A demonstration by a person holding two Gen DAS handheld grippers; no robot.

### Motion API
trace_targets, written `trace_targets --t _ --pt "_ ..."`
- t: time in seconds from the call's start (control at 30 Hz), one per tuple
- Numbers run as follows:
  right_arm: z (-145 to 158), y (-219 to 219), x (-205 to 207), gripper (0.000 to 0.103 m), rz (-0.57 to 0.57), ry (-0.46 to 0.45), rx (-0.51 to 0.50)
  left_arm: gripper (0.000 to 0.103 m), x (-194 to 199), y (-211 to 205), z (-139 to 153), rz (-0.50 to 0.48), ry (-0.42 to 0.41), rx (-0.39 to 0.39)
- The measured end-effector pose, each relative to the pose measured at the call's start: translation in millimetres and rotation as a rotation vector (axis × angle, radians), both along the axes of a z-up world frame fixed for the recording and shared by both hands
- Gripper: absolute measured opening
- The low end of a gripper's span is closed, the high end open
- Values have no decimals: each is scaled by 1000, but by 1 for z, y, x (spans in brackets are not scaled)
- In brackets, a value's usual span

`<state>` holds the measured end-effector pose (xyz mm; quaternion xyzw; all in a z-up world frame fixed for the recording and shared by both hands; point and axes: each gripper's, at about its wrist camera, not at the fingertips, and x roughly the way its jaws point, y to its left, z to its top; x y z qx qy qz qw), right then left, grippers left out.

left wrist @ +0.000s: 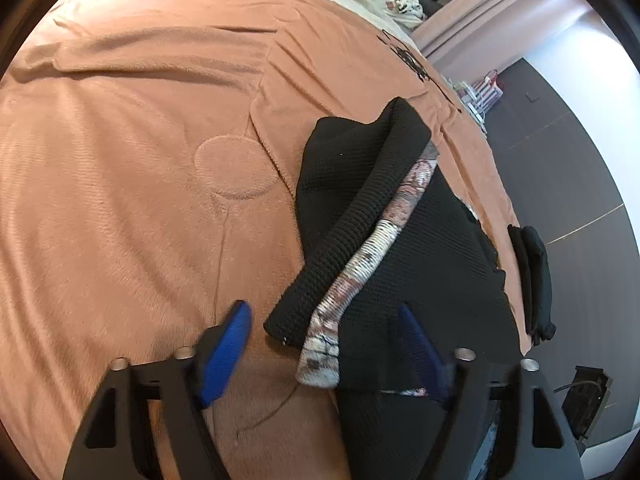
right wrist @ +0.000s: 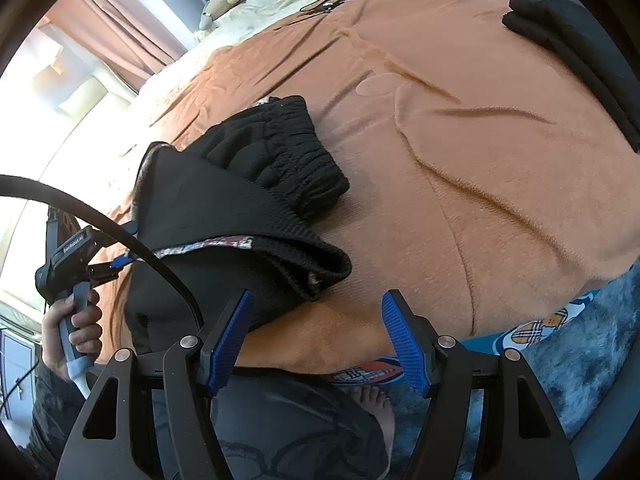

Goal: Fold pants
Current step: 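Grasp the patterned strip with the left gripper while the right grasps the waistband, then fold the pants lengthwise and open both grippers above them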

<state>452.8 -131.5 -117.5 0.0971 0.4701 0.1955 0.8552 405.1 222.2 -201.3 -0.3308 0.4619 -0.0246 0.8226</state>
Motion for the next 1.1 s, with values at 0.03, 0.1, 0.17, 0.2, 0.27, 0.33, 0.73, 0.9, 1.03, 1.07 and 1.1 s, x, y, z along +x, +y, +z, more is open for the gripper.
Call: trace_targets --t 0.03,0.1,0.17,0.2,0.27,0.33,0.73,0.9,1.03,1.07,1.1 --pt "0 0 1 66 1 -2 -3 45 0 -1 -1 -7 5 -2" --pt "0 -2 2 66 -6 -13 -6 23 0 0 0 -22 6 -23" --pt "-1 -4 4 66 -9 -20 3 15 -3 0 8 -20 -11 -26" --pt "-2 -4 6 66 -8 -20 5 15 -4 0 12 -21 -19 -20" --pt "-4 -4 7 66 -3 -27 11 14 -6 -2 28 -26 -48 -14" --pt "-4 -5 7 65 5 -41 15 13 -4 -3 44 -35 -75 -21" --pt "-4 -10 9 8 71 -78 63 12 48 -26 129 -81 -233 -31" --pt "-5 -20 11 8 67 -66 112 12 81 -35 143 -87 -259 -26" --pt "-6 -22 11 8 68 -60 124 12 110 -46 144 -102 -252 -13" --pt "-6 -22 12 8 69 -59 124 12 120 -50 144 -108 -248 -5" --pt "-6 -22 12 8 69 -58 127 12 128 -53 143 -111 -244 -1"
